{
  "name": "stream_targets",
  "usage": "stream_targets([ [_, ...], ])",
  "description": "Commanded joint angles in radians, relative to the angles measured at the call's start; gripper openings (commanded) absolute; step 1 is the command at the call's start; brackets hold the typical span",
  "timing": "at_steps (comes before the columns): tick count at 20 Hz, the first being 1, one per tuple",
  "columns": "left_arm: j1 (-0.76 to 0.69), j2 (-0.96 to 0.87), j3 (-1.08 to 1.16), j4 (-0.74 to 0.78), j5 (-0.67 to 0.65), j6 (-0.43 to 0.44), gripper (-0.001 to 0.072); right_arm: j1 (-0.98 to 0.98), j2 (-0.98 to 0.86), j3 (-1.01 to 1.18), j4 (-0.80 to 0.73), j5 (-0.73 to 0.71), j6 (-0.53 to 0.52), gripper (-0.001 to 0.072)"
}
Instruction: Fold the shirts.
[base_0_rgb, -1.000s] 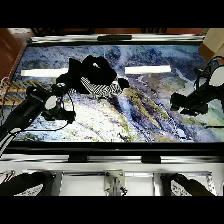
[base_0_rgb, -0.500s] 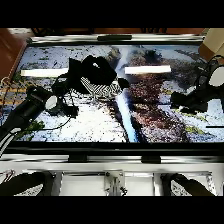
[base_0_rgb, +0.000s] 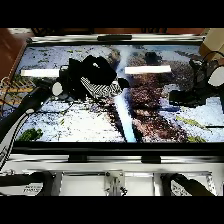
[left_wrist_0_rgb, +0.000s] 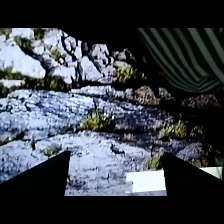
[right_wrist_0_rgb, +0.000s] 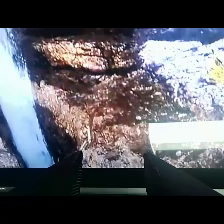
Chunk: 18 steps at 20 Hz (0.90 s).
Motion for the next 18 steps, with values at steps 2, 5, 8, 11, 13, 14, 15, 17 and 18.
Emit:
stream_targets([
  [2, 0.076, -0.186, 0.162, -0.254, 0.159, 0.077, 0.0720, 0.002, 0.000, 0.000, 0.020, -0.020, -0.011, 0.0506],
  [5, 0.083, -0.265, 0.238, -0.299, 0.181, 0.130, 0.0720, 0.002, 0.000, 0.000, 0.020, -0.021, -0.011, 0.0506],
  [8, 0.080, -0.295, 0.261, -0.372, 0.215, 0.208, 0.0720, 0.002, 0.000, 0.000, 0.023, -0.022, -0.008, 0.0506],
  [11, 0.085, -0.318, 0.262, -0.373, 0.215, 0.208, 0.0720, 0.002, 0.000, 0.000, 0.024, -0.037, -0.002, 0.0506],
  [13, 0.087, -0.333, 0.261, -0.372, 0.177, 0.208, 0.0700, 0.002, -0.001, -0.001, 0.029, -0.067, -0.001, 0.0506],
  [14, 0.090, -0.335, 0.262, -0.373, 0.169, 0.208, 0.0466, 0.002, -0.006, -0.002, 0.040, -0.079, -0.001, 0.0506],
  [15, 0.093, -0.330, 0.263, -0.376, 0.168, 0.208, 0.0176, 0.002, -0.015, -0.002, 0.060, -0.078, 0.006, 0.0506],
  [17, 0.098, -0.301, 0.292, -0.376, 0.154, 0.234, 0.0052, 0.002, -0.044, -0.002, 0.118, -0.080, 0.021, 0.0506],
  [18, 0.097, -0.270, 0.311, -0.375, 0.155, 0.285, 0.0051, 0.002, -0.061, -0.002, 0.153, -0.087, 0.020, 0.0506],
])
